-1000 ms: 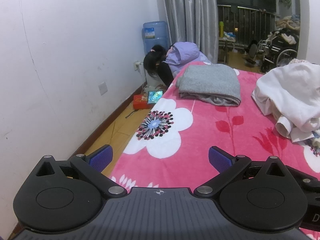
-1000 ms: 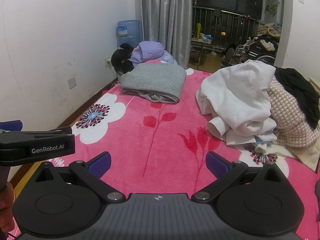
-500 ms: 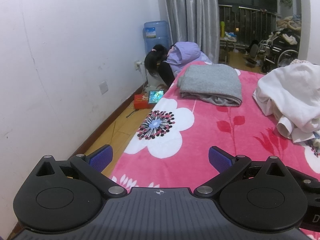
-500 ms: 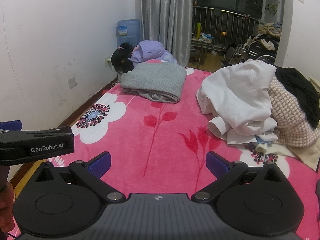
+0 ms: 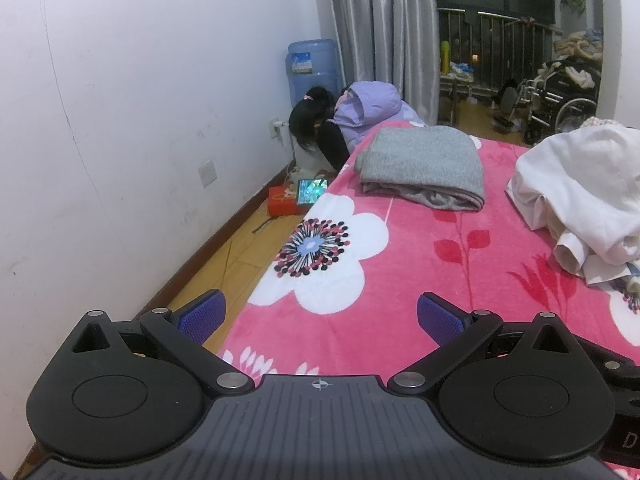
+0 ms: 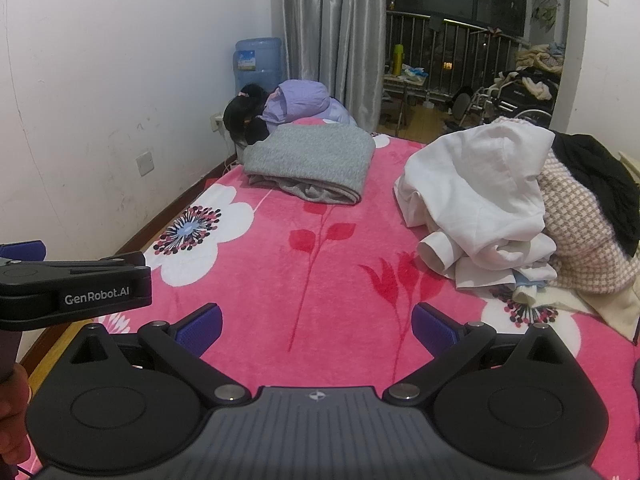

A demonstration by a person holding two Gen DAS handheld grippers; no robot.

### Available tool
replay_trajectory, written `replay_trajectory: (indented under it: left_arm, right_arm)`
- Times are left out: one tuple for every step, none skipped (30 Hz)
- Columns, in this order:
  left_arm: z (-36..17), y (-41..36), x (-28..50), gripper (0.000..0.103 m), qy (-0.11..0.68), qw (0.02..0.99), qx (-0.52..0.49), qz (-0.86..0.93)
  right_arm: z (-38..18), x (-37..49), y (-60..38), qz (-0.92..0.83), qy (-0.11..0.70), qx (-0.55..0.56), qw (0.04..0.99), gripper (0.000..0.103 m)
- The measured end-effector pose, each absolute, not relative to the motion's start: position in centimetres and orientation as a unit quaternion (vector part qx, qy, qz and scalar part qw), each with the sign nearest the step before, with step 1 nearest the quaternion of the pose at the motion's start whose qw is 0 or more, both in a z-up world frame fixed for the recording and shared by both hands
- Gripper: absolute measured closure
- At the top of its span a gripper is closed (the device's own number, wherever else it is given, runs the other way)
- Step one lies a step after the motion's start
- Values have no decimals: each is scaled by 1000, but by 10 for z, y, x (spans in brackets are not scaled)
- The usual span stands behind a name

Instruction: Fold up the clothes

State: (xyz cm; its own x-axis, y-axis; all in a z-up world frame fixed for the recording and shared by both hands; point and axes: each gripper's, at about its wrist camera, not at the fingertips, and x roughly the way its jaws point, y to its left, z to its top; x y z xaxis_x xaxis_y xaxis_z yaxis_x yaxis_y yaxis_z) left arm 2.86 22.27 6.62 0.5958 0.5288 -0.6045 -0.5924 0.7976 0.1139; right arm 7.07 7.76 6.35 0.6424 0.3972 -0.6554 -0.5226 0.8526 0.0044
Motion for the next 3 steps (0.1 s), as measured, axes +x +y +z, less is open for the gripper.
replay_trajectory:
  left_arm:
    - [66,223,28,0,321,892,-49,315]
    - [67,223,28,0,321,892,-49,315]
    - [67,223,28,0,321,891,-49,316]
  right_arm:
    - [63,71,78,255,337,-93,901,0]
    - [63,71,78,254,338,-93,901,0]
    - [64,71,78,254,338,-92,902,0]
